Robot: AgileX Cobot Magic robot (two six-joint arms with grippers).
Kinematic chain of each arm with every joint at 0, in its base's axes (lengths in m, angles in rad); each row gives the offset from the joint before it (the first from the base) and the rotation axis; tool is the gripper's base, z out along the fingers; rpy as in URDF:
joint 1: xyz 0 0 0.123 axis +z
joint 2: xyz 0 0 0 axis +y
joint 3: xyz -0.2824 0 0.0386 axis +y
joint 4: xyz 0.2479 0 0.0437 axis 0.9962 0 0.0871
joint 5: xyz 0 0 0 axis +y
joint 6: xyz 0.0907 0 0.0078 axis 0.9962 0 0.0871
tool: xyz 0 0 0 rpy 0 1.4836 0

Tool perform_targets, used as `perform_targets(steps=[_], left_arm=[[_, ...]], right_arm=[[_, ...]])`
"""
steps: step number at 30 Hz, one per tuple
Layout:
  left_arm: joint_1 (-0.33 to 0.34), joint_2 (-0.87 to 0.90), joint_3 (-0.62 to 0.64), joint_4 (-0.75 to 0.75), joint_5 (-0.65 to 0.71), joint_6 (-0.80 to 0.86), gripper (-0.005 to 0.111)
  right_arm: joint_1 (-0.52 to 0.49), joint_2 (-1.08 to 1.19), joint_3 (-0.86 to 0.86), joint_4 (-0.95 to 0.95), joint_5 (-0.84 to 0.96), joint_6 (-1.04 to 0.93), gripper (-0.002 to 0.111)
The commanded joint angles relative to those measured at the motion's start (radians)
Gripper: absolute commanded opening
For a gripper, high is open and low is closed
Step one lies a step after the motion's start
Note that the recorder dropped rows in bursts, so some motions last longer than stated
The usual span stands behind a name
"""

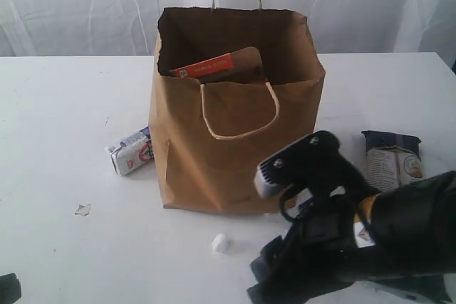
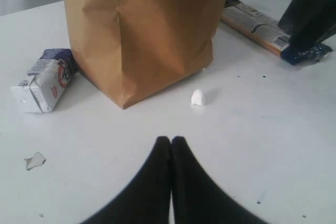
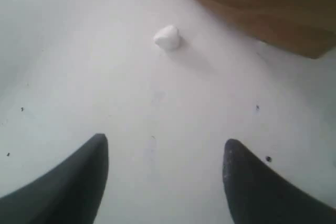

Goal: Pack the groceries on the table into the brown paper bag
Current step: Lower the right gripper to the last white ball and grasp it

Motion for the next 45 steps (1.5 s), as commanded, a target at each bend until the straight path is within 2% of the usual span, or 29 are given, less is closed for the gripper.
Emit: perform_targets(steps=[1, 7, 20, 27, 31, 37, 45], left_arm=[[-0.006, -0.005, 0.002, -0.004, 0.0, 0.0, 0.0], [-0.006, -0.005, 0.002, -0.004, 0.0, 0.0, 0.0], [-0.006, -0.005, 0.002, -0.004, 0.0, 0.0, 0.0], [-0.006, -0.005, 0.002, -0.004, 0.0, 0.0, 0.0], [-0.006, -0.005, 0.002, -0.004, 0.0, 0.0, 0.0], [-0.006, -0.005, 0.002, -0.004, 0.0, 0.0, 0.0], [-0.006, -0.005, 0.002, -0.004, 0.0, 0.0, 0.0]], right_arm=[[0.071, 0.123, -0.002, 0.014, -0.149, -0.009, 0.06], [0.09, 0.289, -0.033, 0.019, -0.288, -0.009, 0.06], [0.09, 0.504, -0.176, 0.017, -0.26, -0.012, 0.06], [0.09, 0.526, -0.184, 0.017, -0.262, -0.013, 0.06], [0.059, 0.525, -0.184, 0.015, -0.248, -0.024, 0.06], [-0.002, 0.525, -0.208, 0.015, -0.19, -0.149, 0.06], [-0.014, 0.525, -0.26, 0.018, -0.199, -0.149, 0.06]])
